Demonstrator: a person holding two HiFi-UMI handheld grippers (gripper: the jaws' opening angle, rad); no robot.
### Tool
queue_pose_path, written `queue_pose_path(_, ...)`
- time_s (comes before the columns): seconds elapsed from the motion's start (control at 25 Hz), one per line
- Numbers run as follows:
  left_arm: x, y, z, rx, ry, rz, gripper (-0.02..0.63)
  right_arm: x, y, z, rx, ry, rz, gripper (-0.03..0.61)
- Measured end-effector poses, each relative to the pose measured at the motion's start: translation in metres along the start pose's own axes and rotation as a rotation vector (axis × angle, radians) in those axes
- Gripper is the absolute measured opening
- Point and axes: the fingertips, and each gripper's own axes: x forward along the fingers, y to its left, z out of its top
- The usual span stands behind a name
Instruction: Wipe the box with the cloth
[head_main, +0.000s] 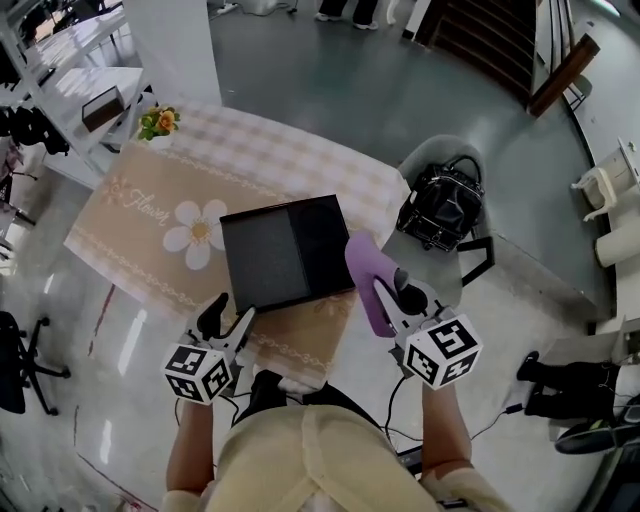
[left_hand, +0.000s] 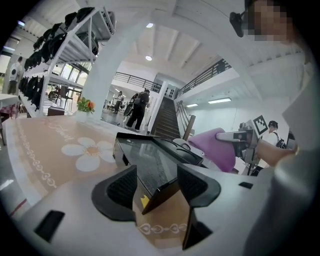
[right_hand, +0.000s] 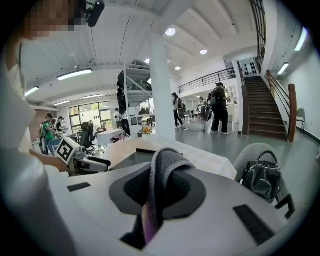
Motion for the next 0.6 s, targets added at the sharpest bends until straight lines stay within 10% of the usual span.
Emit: queue_pose_path(0.6,-0.025,0.001,0.012,-0.008,-0.06,0.054,0.255,0.076,-0.045,0.037,-0.273,0.064,-0.193,0.055)
